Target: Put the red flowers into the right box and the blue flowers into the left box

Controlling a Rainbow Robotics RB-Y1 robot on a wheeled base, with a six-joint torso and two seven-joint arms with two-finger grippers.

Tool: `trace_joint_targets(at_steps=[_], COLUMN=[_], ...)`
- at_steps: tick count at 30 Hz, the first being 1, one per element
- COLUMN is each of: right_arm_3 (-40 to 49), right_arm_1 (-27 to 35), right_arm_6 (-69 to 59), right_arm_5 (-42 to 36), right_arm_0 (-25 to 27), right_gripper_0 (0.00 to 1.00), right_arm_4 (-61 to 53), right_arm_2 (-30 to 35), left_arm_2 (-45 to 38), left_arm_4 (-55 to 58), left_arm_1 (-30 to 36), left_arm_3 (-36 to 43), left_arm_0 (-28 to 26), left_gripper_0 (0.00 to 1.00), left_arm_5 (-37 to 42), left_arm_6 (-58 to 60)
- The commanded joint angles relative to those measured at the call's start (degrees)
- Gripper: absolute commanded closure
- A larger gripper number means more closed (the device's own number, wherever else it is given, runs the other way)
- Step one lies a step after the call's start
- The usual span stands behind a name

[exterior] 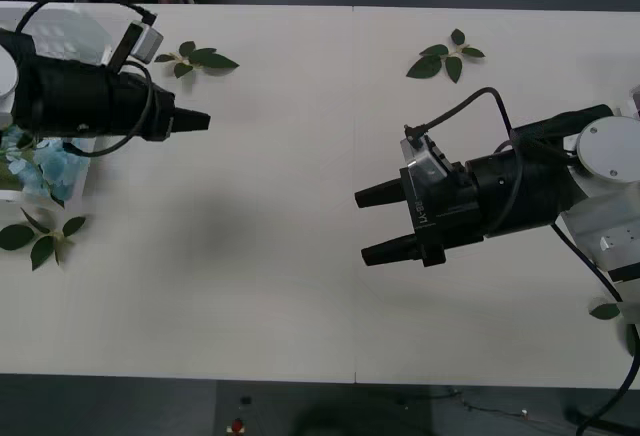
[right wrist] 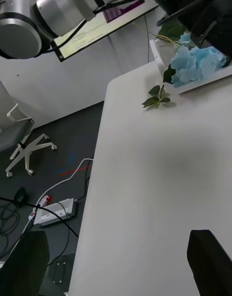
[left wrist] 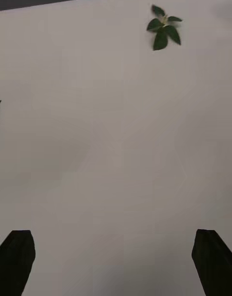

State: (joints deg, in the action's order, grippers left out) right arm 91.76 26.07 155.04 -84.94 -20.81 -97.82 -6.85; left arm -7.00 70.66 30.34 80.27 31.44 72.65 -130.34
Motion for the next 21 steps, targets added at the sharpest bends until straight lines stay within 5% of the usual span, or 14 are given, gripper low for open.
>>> trace_joint_targets(at_steps=[1,8,21], right_arm_3=[1.49,1.49,1.49], right_arm_1=[-0.58,-0.67,-1.02], right_arm_6=[-0.04,-0.04,-0.04], right_arm_5=[-0.22,-0.14,0.30], right_arm_0=[-1.60,-1.60,-1.42], right_gripper_0=[0.17,0.16,0.16], right_arm_4=[-0.27,-0.18,-0.09], right_arm_2=[0.34,0.34,0.34], left_arm_2=[0.32,9.02,27.66], left_arm_4=[8.27,18.11,37.62], left_arm_1=[0.77,5.34,27.32], left_arm_3=[8.32,17.81,31.44], left_arm_0=[-7.27,-17.20,-17.55], left_gripper_0=[0.05,0.05,0.05], left_arm_5=[-2.78,-13.23,-34.06], left_arm_6=[-7.21,-10.28,-16.26])
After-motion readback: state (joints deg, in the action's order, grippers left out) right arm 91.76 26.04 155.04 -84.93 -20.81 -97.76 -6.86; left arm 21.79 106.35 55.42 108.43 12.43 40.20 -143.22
